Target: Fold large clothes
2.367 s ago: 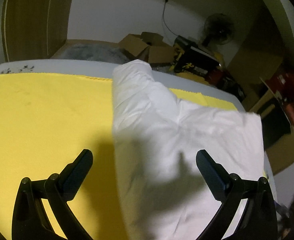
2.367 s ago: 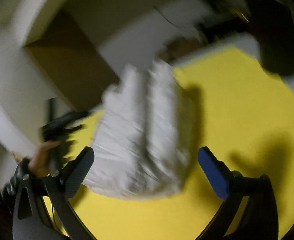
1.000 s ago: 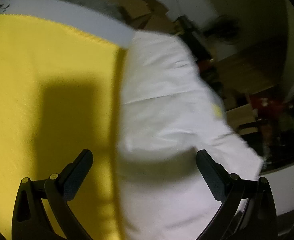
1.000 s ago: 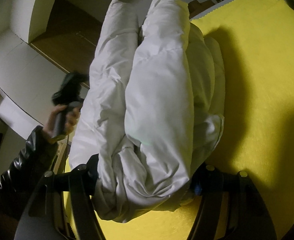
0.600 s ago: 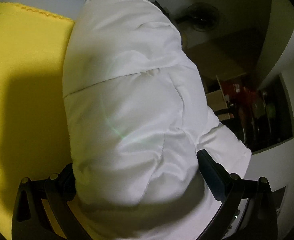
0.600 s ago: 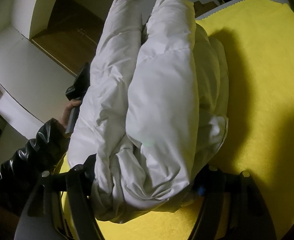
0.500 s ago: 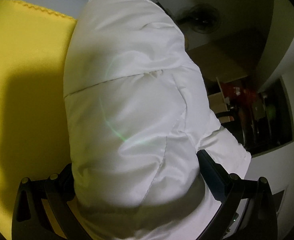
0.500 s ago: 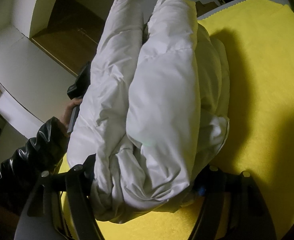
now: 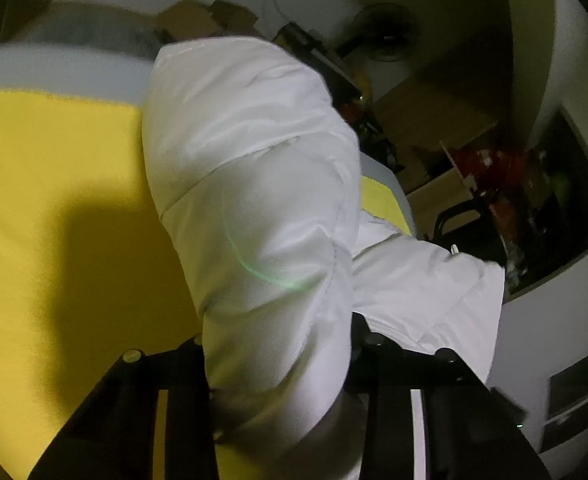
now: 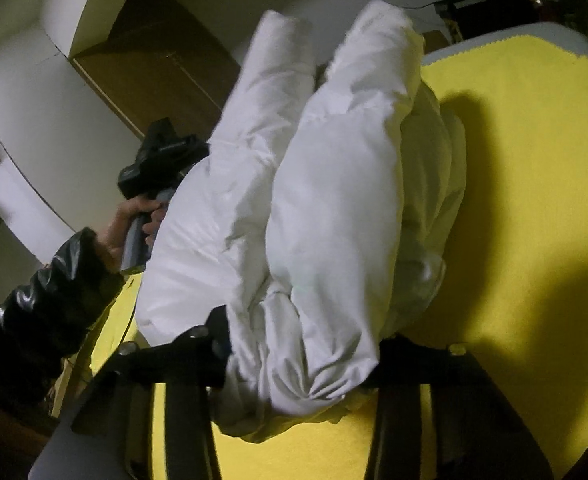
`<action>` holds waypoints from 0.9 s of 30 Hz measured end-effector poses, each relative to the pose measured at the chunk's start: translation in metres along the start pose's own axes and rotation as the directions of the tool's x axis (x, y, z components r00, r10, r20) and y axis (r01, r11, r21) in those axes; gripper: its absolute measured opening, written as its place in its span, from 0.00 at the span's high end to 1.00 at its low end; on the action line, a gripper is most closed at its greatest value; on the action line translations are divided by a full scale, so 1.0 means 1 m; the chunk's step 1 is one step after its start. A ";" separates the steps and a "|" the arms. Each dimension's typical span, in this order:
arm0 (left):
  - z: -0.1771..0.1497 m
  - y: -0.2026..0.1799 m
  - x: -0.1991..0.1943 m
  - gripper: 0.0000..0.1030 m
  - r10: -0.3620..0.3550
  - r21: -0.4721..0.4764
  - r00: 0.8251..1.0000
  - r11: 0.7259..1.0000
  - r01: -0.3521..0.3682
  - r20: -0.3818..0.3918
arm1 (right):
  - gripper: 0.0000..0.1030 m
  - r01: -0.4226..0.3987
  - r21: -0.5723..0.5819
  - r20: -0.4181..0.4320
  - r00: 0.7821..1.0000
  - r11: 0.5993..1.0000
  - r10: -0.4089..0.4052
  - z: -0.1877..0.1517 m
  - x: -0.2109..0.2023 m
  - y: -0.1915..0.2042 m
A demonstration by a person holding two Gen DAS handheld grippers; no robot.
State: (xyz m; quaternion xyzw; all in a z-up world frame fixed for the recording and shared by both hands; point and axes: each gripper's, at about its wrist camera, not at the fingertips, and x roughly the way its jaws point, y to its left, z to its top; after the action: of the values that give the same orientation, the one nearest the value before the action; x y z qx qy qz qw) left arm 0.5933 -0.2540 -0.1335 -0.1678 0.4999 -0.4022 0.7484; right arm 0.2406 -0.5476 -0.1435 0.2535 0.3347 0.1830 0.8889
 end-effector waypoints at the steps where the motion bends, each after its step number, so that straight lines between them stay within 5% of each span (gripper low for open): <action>1: 0.000 -0.003 -0.007 0.69 0.006 0.008 1.000 1.000 -0.006 0.010 | 0.63 0.016 -0.023 0.009 1.000 1.000 -0.016 0.002 -0.003 0.010; 10: 0.006 -0.009 -0.131 0.69 0.014 0.034 0.988 0.999 -0.019 0.152 | 0.63 -0.012 -0.156 0.015 1.000 0.988 0.015 0.030 -0.017 0.110; 17: -0.018 0.038 -0.200 0.69 0.112 -0.002 0.974 0.993 -0.114 0.199 | 0.63 -0.082 -0.198 -0.049 0.996 0.977 0.074 0.018 0.006 0.121; 22: -0.033 0.083 -0.199 0.69 0.172 -0.034 0.970 0.985 -0.169 0.172 | 0.63 -0.089 -0.189 -0.118 0.991 0.978 0.067 0.016 0.042 0.133; 27: -0.050 0.121 -0.159 0.69 0.190 -0.053 0.975 0.981 -0.185 0.119 | 0.62 -0.063 -0.121 -0.181 0.983 0.991 0.041 0.006 0.065 0.120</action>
State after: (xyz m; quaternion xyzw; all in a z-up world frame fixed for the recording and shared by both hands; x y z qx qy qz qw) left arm 0.5732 -0.0494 -0.1376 -0.1598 0.4747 -0.3081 0.8088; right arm 0.2722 -0.4209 -0.1042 0.1879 0.3936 0.2489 0.8647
